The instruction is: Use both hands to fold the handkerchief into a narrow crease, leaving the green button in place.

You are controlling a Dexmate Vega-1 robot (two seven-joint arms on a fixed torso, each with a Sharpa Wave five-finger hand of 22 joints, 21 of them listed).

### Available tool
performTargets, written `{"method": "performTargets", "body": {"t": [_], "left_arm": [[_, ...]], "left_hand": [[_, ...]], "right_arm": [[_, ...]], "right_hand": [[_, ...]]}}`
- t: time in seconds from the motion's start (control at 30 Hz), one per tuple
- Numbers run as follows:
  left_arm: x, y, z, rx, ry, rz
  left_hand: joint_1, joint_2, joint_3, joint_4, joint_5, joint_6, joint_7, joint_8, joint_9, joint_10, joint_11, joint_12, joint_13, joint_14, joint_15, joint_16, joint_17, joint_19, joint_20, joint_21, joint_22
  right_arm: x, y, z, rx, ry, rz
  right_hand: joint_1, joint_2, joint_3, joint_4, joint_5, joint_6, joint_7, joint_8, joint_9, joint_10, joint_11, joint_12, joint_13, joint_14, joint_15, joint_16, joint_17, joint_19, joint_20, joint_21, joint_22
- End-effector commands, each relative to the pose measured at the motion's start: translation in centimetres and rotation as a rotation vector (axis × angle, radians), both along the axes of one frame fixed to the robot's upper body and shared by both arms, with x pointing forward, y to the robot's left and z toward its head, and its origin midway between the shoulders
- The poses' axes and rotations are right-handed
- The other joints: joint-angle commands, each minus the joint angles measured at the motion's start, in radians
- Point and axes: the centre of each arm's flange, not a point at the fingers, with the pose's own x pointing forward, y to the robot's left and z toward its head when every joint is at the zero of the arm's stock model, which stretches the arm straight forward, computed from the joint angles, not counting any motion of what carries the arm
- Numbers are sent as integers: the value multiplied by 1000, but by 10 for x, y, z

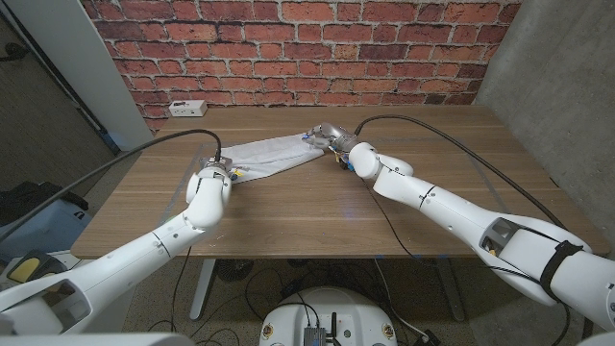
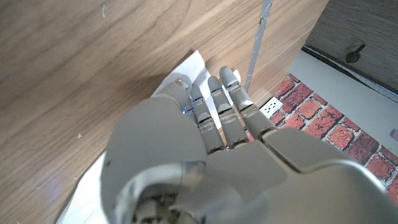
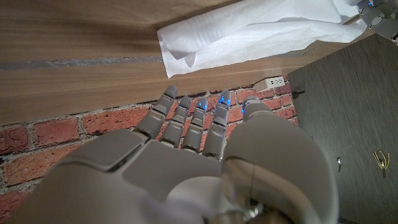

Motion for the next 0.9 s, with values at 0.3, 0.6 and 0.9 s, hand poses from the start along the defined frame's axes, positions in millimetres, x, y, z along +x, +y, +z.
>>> {"method": "performTargets", "body": {"t": [0.3, 0.6, 0.9], "left_arm": [[-23, 17, -5, -217, -134, -121], [-61, 24, 23, -389, -123, -240], [-79, 20, 28, -301, -158, -224]], "left_hand": [[-326, -53, -131, 155, 2, 111, -58, -69, 9, -7, 17, -75, 32, -72, -94, -42, 9, -196, 56, 76, -29], [-476, -113, -188, 172, 10, -145, -67, -91, 4, -277, 94, -122, 45, -288, 43, -48, 11, -336, 154, 43, -59], [-418, -156, -184, 103, 29, -79, -129, -45, 3, -230, 62, -76, 48, -279, -18, -22, 8, -324, 132, 52, -65]], "right_arm": [[-15, -2, -1, 4, -30, -13], [-21, -1, -1, 5, -52, -17], [-20, 1, 0, 14, -61, -7]], "right_hand": [[-9, -7, 14, -3, 6, 13, 1, 7, 0, 9, -1, 6, 2, 18, -40, -1, 3, 3, -4, 6, 2], [-10, -6, 19, -5, 6, 17, 2, 7, 0, 12, -2, 6, 2, 20, -44, -1, 2, 7, -2, 8, 2], [-11, -5, 23, -7, 6, 18, 3, 7, -1, 11, -3, 5, 2, 22, -45, -1, 2, 8, -2, 8, 2]]}}
